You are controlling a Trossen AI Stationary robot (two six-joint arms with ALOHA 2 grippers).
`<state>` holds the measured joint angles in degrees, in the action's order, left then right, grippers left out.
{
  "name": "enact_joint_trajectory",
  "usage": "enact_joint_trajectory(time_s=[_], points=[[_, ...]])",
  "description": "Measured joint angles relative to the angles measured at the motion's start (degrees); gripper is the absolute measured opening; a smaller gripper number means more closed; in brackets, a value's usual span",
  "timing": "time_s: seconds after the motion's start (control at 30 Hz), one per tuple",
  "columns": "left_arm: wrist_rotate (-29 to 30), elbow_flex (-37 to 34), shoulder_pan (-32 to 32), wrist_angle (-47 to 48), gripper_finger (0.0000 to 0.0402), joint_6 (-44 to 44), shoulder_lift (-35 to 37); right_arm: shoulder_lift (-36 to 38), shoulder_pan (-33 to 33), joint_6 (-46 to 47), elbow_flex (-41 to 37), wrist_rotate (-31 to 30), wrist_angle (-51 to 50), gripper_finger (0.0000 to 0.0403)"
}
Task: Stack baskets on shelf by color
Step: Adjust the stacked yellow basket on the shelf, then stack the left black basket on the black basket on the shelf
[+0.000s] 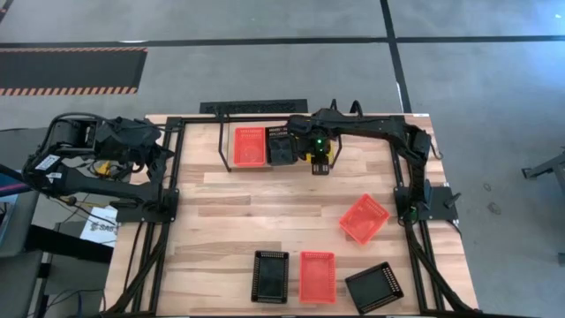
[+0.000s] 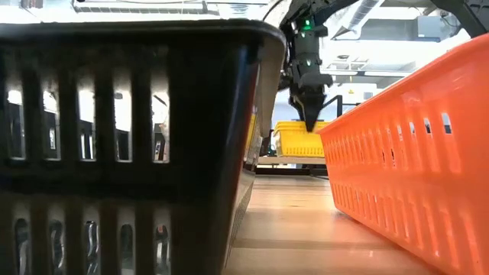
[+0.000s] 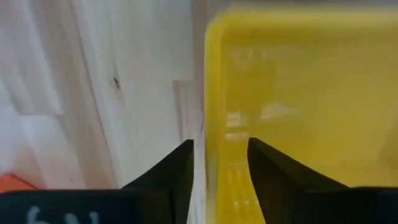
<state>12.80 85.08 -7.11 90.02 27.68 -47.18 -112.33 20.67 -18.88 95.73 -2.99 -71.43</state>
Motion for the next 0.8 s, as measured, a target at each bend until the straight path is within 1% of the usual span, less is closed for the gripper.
enact_joint_trajectory(time_s=[0.17,0.23,0.33,0.4,0.47,0.6,0.63,0.7,0.8], points=[[0.1,0.0,0.0,0.0,0.0000,0.0,0.0,0.1,-0.9,4.0,9.4,0.0,-5.4,0.0177],[1.2,0.0,0.0,0.0,0.0000,0.1,0.0,0.1,-1.4,6.0,13.8,0.0,-7.4,0.0175],[2.8,0.0,0.0,0.0,0.0000,2.8,0.0,0.1,-2.3,8.9,20.7,-0.2,-10.8,0.0172],[4.2,0.0,0.0,-0.1,0.0000,4.7,0.0,0.1,-3.7,10.7,25.4,-0.2,-12.6,0.0171],[4.3,0.0,0.0,-0.4,0.0000,4.9,-0.2,0.1,-5.5,12.5,30.0,0.0,-13.7,0.0171],[2.4,0.0,0.0,-1.0,0.0000,1.5,-1.2,0.1,-9.9,16.5,38.5,0.3,-14.8,0.0174],[1.8,0.0,0.0,-1.0,0.0000,0.9,-1.7,0.4,-11.1,17.7,39.5,0.2,-14.4,0.0174],[0.8,0.0,0.0,-1.0,0.0000,-0.3,-2.9,2.7,-13.8,19.9,37.9,0.2,-11.9,0.0175],[0.3,0.0,0.0,-1.6,0.0000,-2.6,-5.3,4.9,-17.5,24.8,38.1,0.1,-10.1,0.0174]])
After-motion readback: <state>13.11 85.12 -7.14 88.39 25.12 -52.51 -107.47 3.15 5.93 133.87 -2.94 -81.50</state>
